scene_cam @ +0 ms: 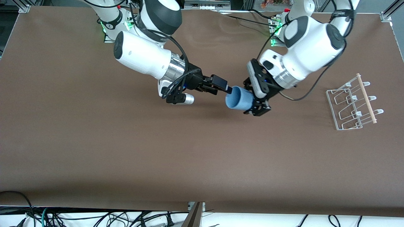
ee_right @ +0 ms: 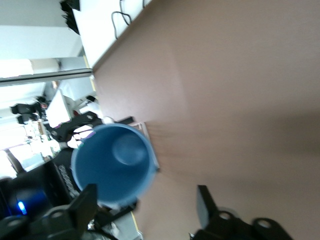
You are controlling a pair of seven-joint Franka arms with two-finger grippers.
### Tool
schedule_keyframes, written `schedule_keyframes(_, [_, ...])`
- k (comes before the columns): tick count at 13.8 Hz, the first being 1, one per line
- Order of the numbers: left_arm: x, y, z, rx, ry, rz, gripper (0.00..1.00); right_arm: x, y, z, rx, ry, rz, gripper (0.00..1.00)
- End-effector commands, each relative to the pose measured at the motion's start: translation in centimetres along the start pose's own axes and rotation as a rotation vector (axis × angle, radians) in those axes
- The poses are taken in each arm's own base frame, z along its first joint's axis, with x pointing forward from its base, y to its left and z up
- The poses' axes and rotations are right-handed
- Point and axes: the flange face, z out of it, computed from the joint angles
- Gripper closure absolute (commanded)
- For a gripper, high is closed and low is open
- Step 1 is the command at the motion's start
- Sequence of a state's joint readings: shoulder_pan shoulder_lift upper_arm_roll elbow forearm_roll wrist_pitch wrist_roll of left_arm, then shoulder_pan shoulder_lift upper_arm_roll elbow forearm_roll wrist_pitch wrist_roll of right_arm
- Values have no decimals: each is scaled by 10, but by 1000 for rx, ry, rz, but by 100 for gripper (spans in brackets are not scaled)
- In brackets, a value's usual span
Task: Transfer cup to left arm and place on rack
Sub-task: 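Grasp the cup rim with the left gripper from the right gripper, then carry the cup toward the rack while the right gripper withdraws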
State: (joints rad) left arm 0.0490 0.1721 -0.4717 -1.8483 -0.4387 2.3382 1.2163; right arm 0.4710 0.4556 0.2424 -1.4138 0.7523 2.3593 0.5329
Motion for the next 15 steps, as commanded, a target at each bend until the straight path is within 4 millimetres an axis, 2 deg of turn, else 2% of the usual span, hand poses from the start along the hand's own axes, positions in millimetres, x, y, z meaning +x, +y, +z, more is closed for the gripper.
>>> schedule_keyframes(1, [-30, -18, -26, -36, -35, 17, 100, 5, 4, -31, -113, -18, -62, 0])
schedule_keyframes(3, [-65, -31, -35, -69, -101, 22, 100, 14, 16, -56, -220, -34, -79, 0])
schedule_keyframes(5, [-108, -46, -52, -79, -223, 14, 100, 36, 42, -89, -352, -28, -85, 0])
schedule_keyframes(7, [-151, -52, -65, -139, -320, -29, 100, 53, 73, -124, -497, -65, -130, 0])
schedule_keyframes(9, [-192, -56, -80, -175, -464, -43, 100, 74, 110, -172, -579, -137, -167, 0])
schedule_keyframes(11, [-223, -58, -92, -193, -585, -67, 100, 102, 139, -229, -664, -103, -270, 0])
schedule_keyframes(12, [-235, -59, -97, -188, -677, -74, 100, 108, 151, -251, -722, -105, -332, 0])
schedule_keyframes(14, [-260, -57, -103, -188, -943, -60, 100, 121, 186, -301, -774, -141, -324, 0])
schedule_keyframes(15, [-271, -55, -106, -192, -1041, -81, 100, 121, 195, -313, -826, -162, -322, 0])
